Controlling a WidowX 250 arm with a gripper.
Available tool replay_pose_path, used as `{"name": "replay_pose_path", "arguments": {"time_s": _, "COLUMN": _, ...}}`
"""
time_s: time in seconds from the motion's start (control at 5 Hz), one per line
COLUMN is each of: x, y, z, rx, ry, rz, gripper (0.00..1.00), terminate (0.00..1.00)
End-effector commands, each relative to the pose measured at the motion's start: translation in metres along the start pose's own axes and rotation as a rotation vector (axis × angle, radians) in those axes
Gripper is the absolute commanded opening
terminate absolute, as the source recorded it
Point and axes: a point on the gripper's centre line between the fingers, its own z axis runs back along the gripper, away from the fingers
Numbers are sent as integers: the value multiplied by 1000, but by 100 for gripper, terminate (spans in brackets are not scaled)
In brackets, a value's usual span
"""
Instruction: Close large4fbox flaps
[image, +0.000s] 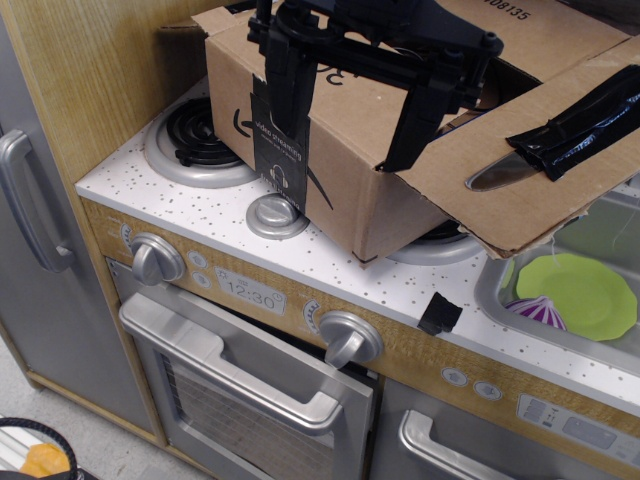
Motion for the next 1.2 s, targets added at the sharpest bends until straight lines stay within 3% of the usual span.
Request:
{"name": "replay_pose_path", "arguments": {"time_s": 0.0, "x": 0, "y": 0, "z": 0, "rx": 0, "ry": 0, "rz": 0, "gripper": 100, "terminate": 0}}
{"name": "replay_pose_path", "arguments": {"time_s": 0.2, "x": -2, "y": -20, "z": -11, "rx": -41, "ry": -10, "rz": -41, "gripper": 100, "terminate": 0}}
{"name": "replay_pose_path", "arguments": {"time_s": 0.4, "x": -6, "y": -29, "z": -31, "rx": -41, "ry": 21, "rz": -33, "gripper": 100, "terminate": 0}}
{"name": "replay_pose_path", "arguments": {"time_s": 1.0, "x": 2, "y": -58, "z": -75, "rx": -147, "ry": -133, "rz": -36, "gripper": 100, "terminate": 0}}
